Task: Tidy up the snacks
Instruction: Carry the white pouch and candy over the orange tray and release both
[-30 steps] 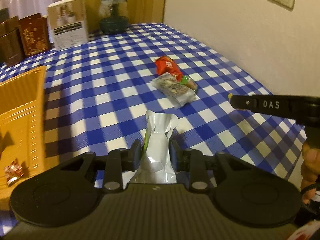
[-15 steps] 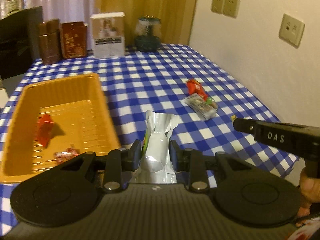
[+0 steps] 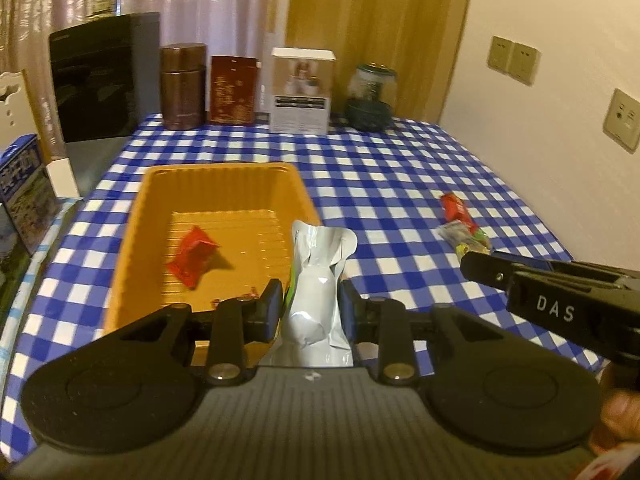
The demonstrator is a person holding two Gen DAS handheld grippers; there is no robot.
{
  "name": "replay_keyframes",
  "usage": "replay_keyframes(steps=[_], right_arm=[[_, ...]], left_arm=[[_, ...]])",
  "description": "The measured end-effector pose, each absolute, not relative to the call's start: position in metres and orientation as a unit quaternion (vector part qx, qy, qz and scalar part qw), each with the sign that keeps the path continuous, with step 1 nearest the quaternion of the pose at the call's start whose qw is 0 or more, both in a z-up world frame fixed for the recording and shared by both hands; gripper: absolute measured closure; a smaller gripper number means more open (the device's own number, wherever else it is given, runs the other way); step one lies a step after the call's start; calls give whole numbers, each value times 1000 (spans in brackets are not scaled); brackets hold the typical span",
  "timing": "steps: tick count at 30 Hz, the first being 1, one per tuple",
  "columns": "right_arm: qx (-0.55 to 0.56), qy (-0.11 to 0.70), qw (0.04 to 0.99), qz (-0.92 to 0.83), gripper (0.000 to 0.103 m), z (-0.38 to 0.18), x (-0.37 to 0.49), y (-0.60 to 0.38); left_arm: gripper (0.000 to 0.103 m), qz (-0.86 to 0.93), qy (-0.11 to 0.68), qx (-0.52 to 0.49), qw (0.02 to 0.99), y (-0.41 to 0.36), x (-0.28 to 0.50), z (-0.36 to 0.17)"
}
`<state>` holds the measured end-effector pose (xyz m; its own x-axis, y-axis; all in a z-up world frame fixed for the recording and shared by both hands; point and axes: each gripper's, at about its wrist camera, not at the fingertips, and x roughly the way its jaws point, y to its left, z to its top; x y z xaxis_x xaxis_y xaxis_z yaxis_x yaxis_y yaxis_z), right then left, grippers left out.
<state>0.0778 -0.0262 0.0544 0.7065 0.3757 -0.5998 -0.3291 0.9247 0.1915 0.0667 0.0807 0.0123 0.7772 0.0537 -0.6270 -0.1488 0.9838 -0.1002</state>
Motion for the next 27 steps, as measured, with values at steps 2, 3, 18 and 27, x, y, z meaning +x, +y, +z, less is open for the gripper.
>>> replay_keyframes(steps=[2,3,18,27], right_arm=[[31,332,922,198,79,56,76,-18],[30,332,921,202,79,56,76,-14],[10,335,908,251,79,47,87,28],[6,352,893,281,79,18,121,57]], left_arm=[[75,61,328,-76,940,87,64,14],[75,64,327,-77,940,90,63,15],[75,97,332,-95,934,127,59,11],[75,113,335,-99,930,150,78,3]])
